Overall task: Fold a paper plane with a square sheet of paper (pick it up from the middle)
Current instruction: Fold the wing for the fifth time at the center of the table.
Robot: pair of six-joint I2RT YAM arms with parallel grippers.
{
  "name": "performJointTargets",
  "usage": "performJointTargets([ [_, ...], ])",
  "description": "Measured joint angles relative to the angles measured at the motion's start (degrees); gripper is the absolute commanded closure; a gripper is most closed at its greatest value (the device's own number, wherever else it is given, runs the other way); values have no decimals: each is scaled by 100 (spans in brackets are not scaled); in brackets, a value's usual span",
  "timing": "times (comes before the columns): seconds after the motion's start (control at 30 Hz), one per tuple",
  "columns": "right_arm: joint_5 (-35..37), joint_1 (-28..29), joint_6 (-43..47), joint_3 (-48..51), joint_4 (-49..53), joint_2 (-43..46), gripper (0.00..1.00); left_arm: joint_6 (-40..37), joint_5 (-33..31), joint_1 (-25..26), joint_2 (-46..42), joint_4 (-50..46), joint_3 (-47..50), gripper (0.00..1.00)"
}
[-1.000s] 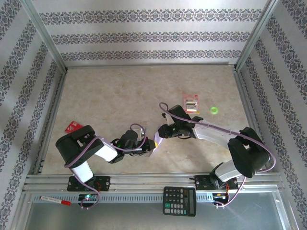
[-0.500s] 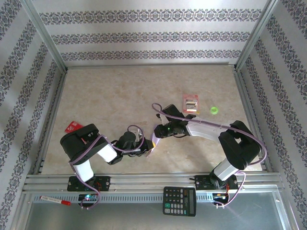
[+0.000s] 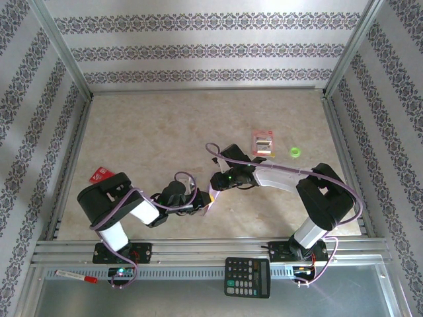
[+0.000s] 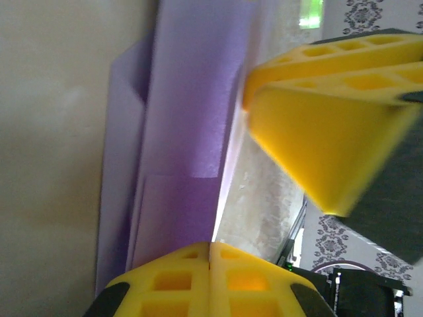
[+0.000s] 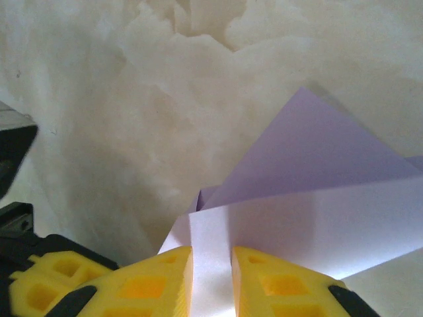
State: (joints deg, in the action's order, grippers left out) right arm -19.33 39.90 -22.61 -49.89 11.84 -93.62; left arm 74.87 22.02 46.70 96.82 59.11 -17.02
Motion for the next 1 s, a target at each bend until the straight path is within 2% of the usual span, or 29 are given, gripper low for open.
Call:
performJointTargets([
  [0.3,-107,-81,44,0,-4,96,78,-92,24,-44,-299,-332,-157,100],
  [1.0,-411,-114,52,0,-24,-151,79,105,26,-70,94,-212,-105,100],
])
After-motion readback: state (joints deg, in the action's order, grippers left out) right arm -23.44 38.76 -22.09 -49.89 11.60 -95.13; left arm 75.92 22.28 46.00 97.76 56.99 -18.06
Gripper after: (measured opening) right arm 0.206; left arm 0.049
